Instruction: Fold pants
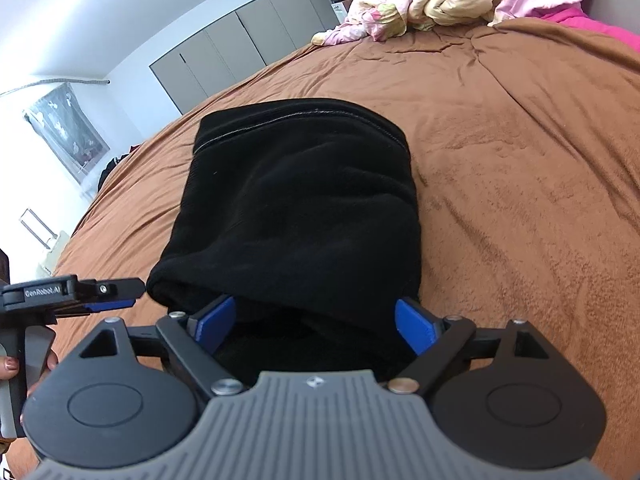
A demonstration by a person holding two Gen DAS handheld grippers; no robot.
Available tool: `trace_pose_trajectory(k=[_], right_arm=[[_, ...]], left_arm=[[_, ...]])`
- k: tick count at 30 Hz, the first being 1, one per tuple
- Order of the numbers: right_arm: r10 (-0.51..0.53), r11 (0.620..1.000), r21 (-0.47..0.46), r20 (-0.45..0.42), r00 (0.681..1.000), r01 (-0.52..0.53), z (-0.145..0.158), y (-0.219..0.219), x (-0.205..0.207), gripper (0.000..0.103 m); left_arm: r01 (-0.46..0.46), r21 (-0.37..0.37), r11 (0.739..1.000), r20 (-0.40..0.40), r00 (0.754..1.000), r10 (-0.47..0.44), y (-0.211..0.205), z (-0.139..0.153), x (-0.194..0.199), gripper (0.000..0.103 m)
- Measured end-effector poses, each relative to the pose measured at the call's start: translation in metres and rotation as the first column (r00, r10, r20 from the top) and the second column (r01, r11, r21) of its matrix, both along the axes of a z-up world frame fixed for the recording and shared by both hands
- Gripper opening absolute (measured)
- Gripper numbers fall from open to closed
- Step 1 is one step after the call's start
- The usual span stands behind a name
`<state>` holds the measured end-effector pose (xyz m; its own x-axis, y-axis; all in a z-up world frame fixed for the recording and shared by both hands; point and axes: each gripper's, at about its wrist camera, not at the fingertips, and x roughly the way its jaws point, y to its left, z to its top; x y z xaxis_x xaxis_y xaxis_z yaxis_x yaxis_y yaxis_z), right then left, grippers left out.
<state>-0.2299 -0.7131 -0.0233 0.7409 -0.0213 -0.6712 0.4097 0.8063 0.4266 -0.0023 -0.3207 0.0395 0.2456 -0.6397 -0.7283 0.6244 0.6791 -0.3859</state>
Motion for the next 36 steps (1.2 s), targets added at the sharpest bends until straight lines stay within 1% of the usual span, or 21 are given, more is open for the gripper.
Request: trace_pose_trajectory(k=[9, 16, 22, 29, 36], right_arm=[[0.006, 1.000, -0.030, -0.026, 1.000, -0.007, 0.004, 0.028, -0.006, 0.085], [0.011, 0.996, -0.086, -0.093, 0.996, -0.019, 0.005, 0.050, -0.004, 0.085], [0.005, 0.990, -0.142, -0.155, 0.988, -0.027, 0.006, 0.068, -0.002, 0.088], [-0.020, 0.981, -0.190, -0.222, 0.975, -0.024, 0.008, 0.090, 0.000, 0.088], [-0.049, 0.975, -0.222, -0.256, 0.965, -0.009, 0.023, 0.109, 0.000, 0.091]], left_arm=[[0.005, 0.033, 0.999, 0.023, 1.000, -0.006, 0.021, -0.002, -0.015, 0.095], [0.004, 0.041, 0.999, 0.041, 0.999, -0.005, 0.030, 0.003, -0.027, 0.095], [0.003, 0.063, 0.998, 0.075, 0.997, -0.007, 0.030, 0.009, -0.039, 0.095], [-0.003, 0.081, 0.997, 0.095, 0.995, -0.005, 0.028, 0.017, -0.054, 0.095], [-0.002, 0.095, 0.995, 0.139, 0.990, -0.011, 0.021, 0.035, -0.071, 0.095]])
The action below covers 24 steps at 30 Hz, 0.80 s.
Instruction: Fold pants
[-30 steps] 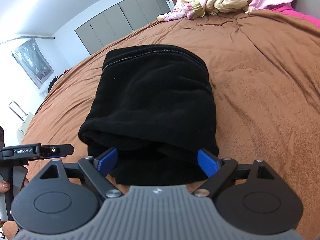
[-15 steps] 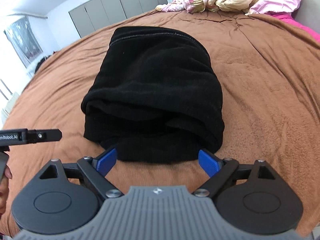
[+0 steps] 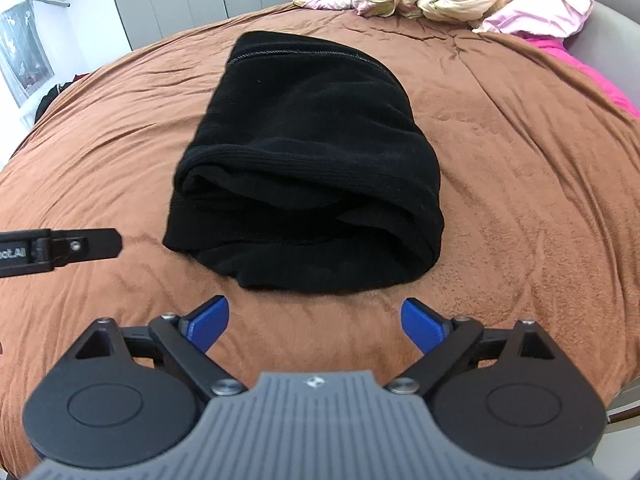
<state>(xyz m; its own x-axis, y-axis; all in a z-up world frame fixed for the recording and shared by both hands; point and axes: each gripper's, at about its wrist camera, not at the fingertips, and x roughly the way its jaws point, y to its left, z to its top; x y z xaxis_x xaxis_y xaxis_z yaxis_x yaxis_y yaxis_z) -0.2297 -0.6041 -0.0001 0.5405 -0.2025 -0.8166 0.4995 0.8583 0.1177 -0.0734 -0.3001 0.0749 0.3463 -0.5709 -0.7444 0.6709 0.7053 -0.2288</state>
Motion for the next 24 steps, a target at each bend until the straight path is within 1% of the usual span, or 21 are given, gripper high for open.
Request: trace_pose_trajectory(k=[6, 14, 24], right_arm=[[0.003, 0.999, -0.046, -0.019, 1.000, -0.003, 0.018, 0.016, 0.006, 0.092], [0.010, 0.995, -0.102, -0.033, 0.999, -0.014, 0.035, 0.030, 0.015, 0.093], [-0.001, 0.992, -0.126, -0.037, 0.999, -0.004, 0.041, 0.032, 0.018, 0.093]], left_arm=[[0.015, 0.015, 1.000, 0.055, 0.998, -0.016, -0.009, 0.015, -0.016, 0.095], [0.009, 0.029, 1.000, 0.110, 0.994, -0.012, -0.015, 0.029, -0.022, 0.095], [-0.017, 0.027, 0.999, 0.123, 0.992, 0.014, -0.011, 0.040, -0.019, 0.095]])
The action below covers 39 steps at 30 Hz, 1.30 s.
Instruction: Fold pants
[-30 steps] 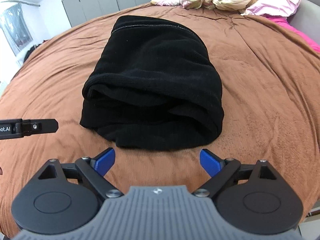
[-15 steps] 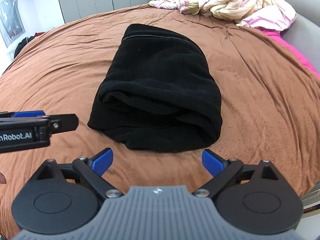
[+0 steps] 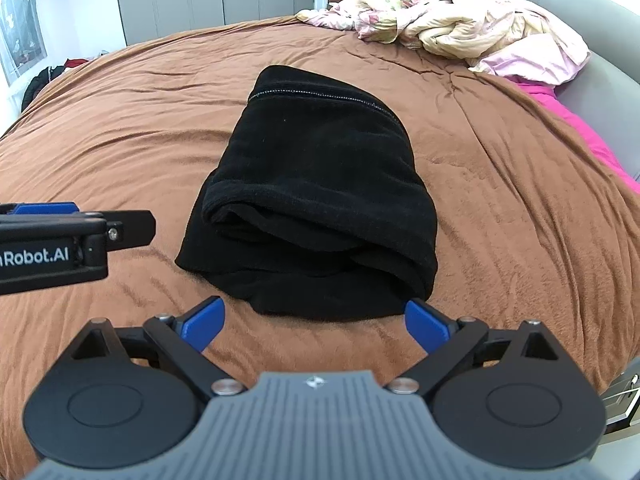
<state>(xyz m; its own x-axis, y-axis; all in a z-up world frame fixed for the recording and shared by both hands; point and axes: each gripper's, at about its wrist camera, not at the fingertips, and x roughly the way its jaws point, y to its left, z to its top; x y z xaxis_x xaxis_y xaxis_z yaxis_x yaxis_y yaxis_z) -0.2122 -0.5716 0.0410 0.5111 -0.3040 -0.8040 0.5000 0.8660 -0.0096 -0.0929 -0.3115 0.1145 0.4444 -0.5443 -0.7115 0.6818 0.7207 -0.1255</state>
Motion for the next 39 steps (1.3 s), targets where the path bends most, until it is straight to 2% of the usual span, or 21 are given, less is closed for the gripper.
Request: trace_pose_trajectory(k=[16, 32, 39], right_arm=[[-0.012, 1.000, 0.000, -0.003, 1.000, 0.012, 0.003, -0.002, 0.004, 0.093], [-0.006, 1.000, -0.001, -0.007, 1.000, 0.006, 0.003, 0.001, 0.001, 0.093], [0.000, 1.000, -0.003, -0.008, 1.000, 0.000, 0.001, 0.002, 0.001, 0.093]], left_arm=[[-0.014, 0.053, 0.998, 0.033, 0.999, 0.012, 0.001, 0.002, 0.001, 0.095], [-0.056, 0.090, 0.994, -0.006, 0.998, 0.057, 0.009, -0.005, 0.009, 0.095], [-0.089, 0.126, 0.988, 0.041, 0.996, 0.085, 0.010, -0.004, 0.009, 0.095]])
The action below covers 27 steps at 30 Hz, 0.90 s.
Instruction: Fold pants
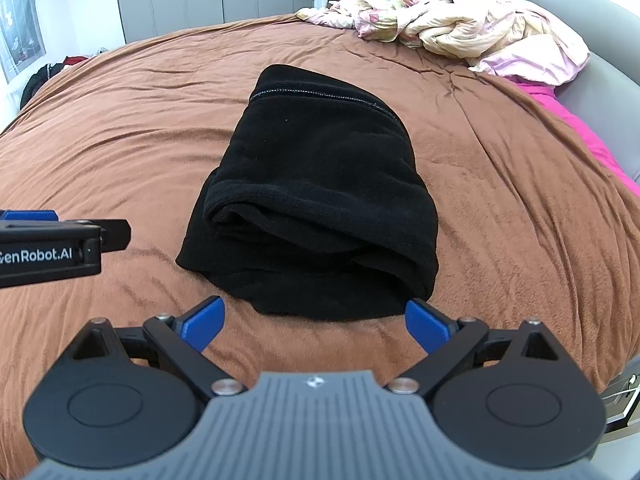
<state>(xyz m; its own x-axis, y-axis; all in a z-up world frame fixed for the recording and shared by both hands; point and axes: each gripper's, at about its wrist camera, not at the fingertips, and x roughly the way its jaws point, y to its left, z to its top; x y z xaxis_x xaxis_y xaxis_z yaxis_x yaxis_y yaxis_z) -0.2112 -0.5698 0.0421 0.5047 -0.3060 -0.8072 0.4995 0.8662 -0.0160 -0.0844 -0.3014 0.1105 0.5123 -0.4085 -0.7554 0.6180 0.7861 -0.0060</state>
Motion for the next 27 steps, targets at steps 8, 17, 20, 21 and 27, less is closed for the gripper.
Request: trace_pose_trajectory(k=[8, 17, 20, 21, 27], right_arm=[[0.003, 1.000, -0.001, -0.001, 1.000, -0.003, -0.001, 0.002, -0.001, 0.093], [-0.004, 1.000, 0.003, -0.011, 1.000, 0.004, -0.003, 0.004, -0.001, 0.093], [-0.001, 1.000, 0.001, -0.016, 1.000, 0.001, -0.004, 0.005, 0.000, 0.093], [0.000, 1.000, 0.000, -0.017, 1.000, 0.000, -0.004, 0.004, 0.000, 0.093], [-0.001, 1.000, -0.002, -0.021, 1.000, 0.001, -0.004, 0.002, -0.001, 0.093]], left_arm=[[0.000, 0.011, 1.000, 0.014, 1.000, 0.000, 0.002, -0.001, -0.001, 0.095], [-0.008, -0.024, 1.000, -0.007, 1.000, 0.008, 0.008, -0.002, -0.002, 0.095], [-0.011, -0.022, 1.000, -0.006, 1.000, 0.011, 0.007, -0.001, -0.002, 0.095], [-0.011, -0.019, 1.000, 0.000, 1.000, 0.011, 0.007, -0.001, -0.003, 0.095], [-0.028, -0.036, 0.999, 0.081, 0.996, 0.031, 0.008, 0.005, -0.011, 0.095]])
